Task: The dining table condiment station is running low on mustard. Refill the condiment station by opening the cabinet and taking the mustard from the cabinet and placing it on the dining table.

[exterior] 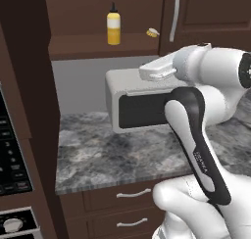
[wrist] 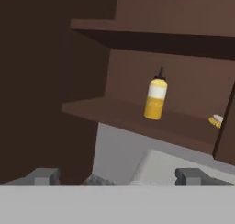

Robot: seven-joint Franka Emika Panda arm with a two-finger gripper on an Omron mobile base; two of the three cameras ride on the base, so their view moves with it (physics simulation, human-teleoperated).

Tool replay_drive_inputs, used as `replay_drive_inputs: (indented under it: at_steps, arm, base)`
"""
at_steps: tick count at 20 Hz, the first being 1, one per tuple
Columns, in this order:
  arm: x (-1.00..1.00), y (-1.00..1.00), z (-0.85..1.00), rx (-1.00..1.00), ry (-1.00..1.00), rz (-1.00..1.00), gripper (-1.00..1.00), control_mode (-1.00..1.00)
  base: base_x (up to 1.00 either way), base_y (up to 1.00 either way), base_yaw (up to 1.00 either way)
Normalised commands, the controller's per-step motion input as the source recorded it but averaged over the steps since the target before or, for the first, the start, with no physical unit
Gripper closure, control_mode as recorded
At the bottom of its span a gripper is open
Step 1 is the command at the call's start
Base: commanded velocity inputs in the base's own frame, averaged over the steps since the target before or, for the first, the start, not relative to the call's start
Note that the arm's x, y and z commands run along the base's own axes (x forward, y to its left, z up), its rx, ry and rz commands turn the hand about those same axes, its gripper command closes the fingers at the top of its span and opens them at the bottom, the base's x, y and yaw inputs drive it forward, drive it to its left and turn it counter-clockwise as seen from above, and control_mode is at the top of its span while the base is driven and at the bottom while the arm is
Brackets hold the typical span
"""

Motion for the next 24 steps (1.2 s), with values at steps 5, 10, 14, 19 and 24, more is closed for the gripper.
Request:
replay_drive_inputs:
  at_steps: [5, 10, 14, 19, 24]
  arm:
    - [0.35, -0.19, 0.39, 0.00, 0.10, -0.18, -1.00, -1.00]
    - [0.41, 0.00, 0.03, 0.00, 0.15, -0.14, -1.00, -1.00]
    - [0.31, 0.08, 0.06, 0.00, 0.12, -0.07, -1.00, -1.00]
    - [0.40, 0.26, 0.07, 0.00, 0.09, -0.07, -1.00, -1.00]
    - [0.41, 0.17, 0.01, 0.00, 0.07, -0.07, -1.00, -1.00]
  base:
    - [0.00, 0.00, 0.00]
    - [0.00, 0.00, 0.00]
    - [0.00, 0.00, 0.00]
    - [0.00, 0.00, 0.00]
    - [0.00, 0.00, 0.00]
